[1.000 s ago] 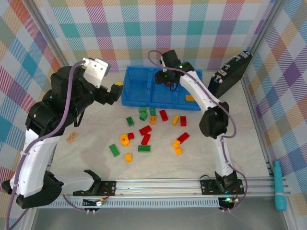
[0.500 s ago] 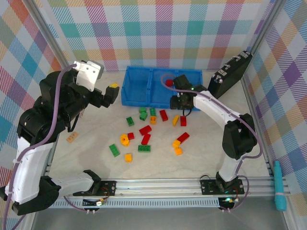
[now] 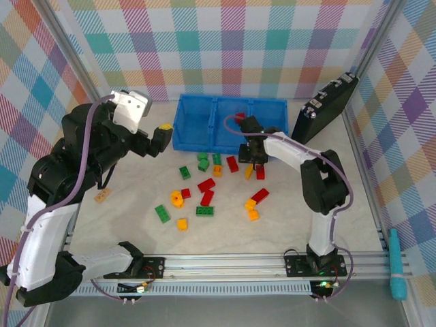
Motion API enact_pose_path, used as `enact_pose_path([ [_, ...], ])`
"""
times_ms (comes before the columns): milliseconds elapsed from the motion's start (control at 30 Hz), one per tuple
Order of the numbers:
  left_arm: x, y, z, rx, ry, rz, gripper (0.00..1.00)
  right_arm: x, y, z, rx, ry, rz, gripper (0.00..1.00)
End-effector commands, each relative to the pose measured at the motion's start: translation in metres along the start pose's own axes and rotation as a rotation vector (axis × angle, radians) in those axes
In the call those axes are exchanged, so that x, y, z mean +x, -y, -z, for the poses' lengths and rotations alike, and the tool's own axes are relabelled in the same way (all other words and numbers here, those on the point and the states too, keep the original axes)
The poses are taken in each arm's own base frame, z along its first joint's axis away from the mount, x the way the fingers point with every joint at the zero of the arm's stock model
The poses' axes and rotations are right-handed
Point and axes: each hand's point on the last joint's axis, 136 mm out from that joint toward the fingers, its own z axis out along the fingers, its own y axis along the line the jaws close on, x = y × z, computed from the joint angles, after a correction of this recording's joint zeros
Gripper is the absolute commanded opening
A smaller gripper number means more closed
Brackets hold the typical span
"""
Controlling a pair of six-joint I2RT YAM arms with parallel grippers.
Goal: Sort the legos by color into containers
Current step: Pick up the lego from the center of the table.
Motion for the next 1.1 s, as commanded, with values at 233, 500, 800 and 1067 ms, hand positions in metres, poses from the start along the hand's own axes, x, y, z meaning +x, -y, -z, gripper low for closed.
enact_pose_path([
  [233,-0.003,0.001,0.002,0.002,0.021,-0.005,1.00,0.008,0.005,-0.015,0.065,-0.037,0.000,0.49],
  [500,-0.003,0.002,-0.003,0.002,0.010,-0.007,1.00,0.023,0.012,-0.014,0.091,-0.053,-0.008,0.51],
  [800,-0.005,0.002,0.000,0.006,0.014,-0.002,1.00,0.035,0.009,-0.009,0.085,-0.070,-0.005,0.52],
  [1067,-0.006,0.000,0.005,0.003,0.023,0.000,1.00,0.045,0.006,-0.014,0.094,-0.092,-0.002,0.43],
])
